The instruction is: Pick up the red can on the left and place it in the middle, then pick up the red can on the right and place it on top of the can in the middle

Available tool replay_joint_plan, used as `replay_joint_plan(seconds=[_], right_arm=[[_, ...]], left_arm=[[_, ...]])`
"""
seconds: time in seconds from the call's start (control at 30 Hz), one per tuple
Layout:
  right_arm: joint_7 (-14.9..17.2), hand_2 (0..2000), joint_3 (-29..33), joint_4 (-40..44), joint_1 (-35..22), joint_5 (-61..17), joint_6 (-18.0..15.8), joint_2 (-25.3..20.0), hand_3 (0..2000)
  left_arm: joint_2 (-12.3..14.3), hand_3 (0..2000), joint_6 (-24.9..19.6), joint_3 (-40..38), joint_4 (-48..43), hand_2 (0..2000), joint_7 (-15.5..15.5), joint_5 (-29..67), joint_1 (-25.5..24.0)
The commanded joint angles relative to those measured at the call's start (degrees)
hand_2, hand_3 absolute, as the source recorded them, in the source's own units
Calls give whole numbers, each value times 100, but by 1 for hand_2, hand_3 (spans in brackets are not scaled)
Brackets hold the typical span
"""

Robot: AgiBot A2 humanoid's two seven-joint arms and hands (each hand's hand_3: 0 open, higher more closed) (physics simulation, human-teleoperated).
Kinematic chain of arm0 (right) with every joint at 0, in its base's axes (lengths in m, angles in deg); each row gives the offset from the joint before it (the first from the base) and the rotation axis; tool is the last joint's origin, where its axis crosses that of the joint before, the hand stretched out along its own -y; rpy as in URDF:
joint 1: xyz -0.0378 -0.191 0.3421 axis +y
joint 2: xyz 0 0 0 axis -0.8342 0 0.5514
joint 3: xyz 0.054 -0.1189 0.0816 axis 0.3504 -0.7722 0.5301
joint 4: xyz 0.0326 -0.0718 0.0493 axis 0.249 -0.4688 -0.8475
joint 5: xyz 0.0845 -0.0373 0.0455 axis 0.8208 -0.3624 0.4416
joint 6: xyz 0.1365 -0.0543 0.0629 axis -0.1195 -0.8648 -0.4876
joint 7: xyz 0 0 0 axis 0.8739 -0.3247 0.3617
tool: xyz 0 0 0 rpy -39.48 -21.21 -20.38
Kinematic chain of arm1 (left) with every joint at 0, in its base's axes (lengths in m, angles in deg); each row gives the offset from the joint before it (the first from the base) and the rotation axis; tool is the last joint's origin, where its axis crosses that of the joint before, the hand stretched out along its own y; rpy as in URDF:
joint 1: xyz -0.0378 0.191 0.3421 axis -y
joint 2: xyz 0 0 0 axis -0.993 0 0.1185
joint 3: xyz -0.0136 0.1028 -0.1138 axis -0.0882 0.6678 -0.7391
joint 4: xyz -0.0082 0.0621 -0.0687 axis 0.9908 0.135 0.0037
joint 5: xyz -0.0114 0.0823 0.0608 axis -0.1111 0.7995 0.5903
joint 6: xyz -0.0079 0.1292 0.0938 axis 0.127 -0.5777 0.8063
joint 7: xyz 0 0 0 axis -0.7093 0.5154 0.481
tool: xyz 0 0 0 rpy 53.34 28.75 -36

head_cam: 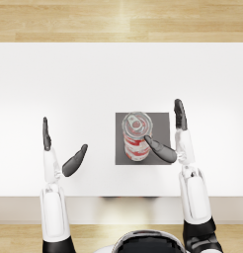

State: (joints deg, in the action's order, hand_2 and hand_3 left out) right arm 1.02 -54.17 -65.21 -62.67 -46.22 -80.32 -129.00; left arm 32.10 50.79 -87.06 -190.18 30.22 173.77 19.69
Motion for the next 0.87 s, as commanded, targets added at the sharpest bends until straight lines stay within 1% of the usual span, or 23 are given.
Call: replay_joint_plan(seconds=[0.03, 0.17, 0.2, 0.23, 0.27, 0.3, 0.33, 0.37, 0.43, 0.5, 0.57, 0.87], right_arm=[[0, 0, 948, -509, -105, 0, 3, -18, 0], [0, 0, 1713, -496, 75, 2, 10, -22, 0], [0, 0, 1234, -446, 64, 3, -32, -12, 0], [0, 0, 1371, -457, 88, 4, -129, -15, 0], [-566, 0, 1469, -465, 106, 4, -200, -17, 0], [-972, 0, 1539, -471, 118, 4, -250, -18, 0], [-1263, 0, 1589, -475, 126, 4, -286, -20, 0], [-1472, 0, 1625, -478, 132, 5, -312, -21, 0], [-1729, 0, 1669, -482, 139, 5, -344, -22, 0], [-1861, 0, 1691, -484, 143, 4, -360, -23, 0], [-1928, 0, 1703, -485, 145, 4, -369, -24, 0], [-1997, 0, 1714, -486, 146, 4, -377, -24, 0]], left_arm=[[-150, 0, 0, -308, -162, 0, 0, 0, 404], [-199, 0, 0, -580, -119, 0, 0, 0, 495], [-189, 0, 0, -626, -90, 0, 0, 0, 473], [-178, 0, 0, -651, -69, 0, 0, 0, 447], [-162, 0, 0, -677, -41, 0, 0, -1, 407], [-149, 0, 0, -691, -60, 0, 0, -1, 375], [-137, 0, 0, -694, -47, 0, 0, -1, 346], [-120, 0, 0, -699, -26, 0, 0, -1, 304], [-116, 0, 0, -660, -32, 0, 0, -1, 296], [-107, 0, 0, -677, -21, 0, 0, -1, 273], [-102, 0, 0, -686, -15, 0, 0, -1, 261], [-97, 0, 0, -695, -9, 0, 0, -1, 251]])
